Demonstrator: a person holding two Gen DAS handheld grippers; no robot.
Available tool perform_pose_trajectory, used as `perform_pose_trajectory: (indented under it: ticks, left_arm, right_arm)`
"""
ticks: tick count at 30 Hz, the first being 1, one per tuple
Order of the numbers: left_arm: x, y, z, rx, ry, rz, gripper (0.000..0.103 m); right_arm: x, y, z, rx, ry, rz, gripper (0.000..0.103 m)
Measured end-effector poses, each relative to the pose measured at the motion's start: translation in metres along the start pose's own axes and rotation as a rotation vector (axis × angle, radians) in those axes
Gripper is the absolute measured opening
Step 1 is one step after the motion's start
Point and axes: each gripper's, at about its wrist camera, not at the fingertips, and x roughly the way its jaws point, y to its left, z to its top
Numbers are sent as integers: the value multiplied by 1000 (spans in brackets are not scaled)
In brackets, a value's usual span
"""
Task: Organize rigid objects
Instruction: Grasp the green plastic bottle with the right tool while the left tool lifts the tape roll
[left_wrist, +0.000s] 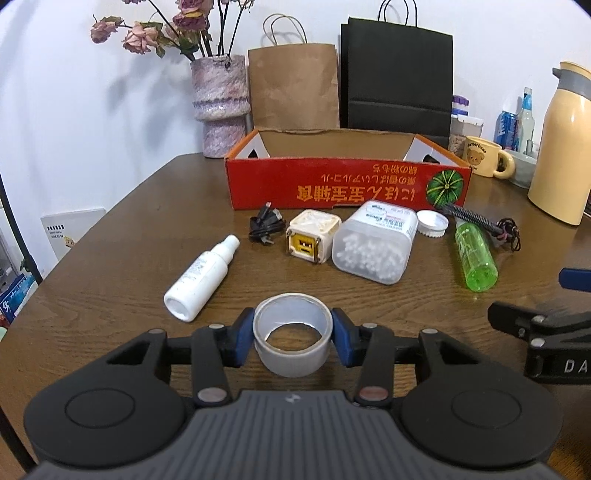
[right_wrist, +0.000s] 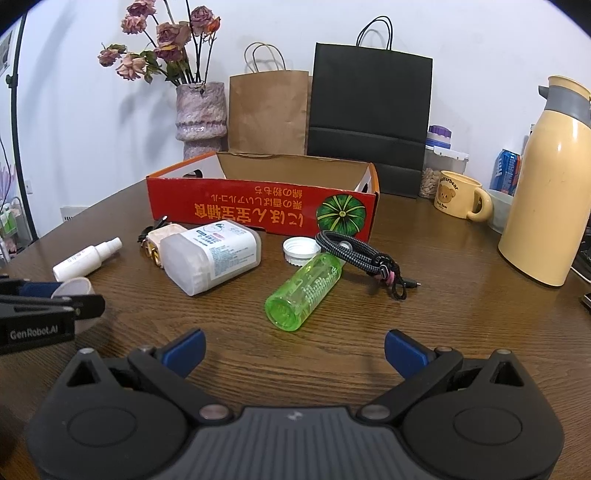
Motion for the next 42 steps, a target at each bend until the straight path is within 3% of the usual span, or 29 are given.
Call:
perform_pose_trajectory:
  ticks: [14, 27, 36, 42]
  left_arm:
    - [5, 0, 30, 0, -60, 20, 45]
    - [23, 2, 52, -8, -73, 44, 45]
    - [36, 6, 59, -17, -66, 55, 45]
    - [41, 6, 62, -20, -62, 50, 45]
  right_arm:
    - [15, -2, 18, -16, 5, -34, 103]
    - [69, -3, 47, 11, 50, -95, 101]
    - [96, -6, 51, 37, 83, -120, 93]
    - [106, -16, 47, 86, 109, -117, 74]
